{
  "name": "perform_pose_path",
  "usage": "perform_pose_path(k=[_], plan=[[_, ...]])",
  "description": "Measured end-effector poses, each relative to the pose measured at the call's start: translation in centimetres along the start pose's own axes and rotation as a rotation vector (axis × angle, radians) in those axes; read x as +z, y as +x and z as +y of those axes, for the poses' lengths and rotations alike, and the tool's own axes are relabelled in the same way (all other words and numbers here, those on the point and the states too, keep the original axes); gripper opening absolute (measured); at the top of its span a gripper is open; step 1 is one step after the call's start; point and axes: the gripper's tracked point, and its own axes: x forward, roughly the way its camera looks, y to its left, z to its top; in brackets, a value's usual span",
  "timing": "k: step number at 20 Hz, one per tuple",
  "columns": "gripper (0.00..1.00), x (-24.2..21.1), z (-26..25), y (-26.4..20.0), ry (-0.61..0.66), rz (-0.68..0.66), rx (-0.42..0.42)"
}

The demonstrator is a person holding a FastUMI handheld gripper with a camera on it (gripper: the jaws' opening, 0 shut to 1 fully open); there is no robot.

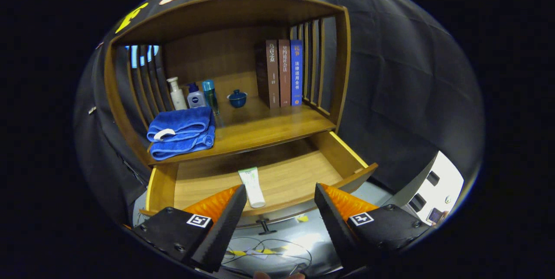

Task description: Pull open the drawer, take out the items inside it, and place them on the countertop above the cabinet.

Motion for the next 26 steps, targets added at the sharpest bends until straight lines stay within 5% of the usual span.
perform_pose_path(k=[6,13,20,26], plan=[[1.0,0.8,2.4,6.1,-0.021,0.225,-0.017],[0.98,-5.3,3.2,12.0,-0.059,0.52,-0.023],[0.99,-6.9,5.6,16.0,-0.149,0.63,0.037],[0.82,-9.3,7.5,18.4,-0.128,0.689,0.151]])
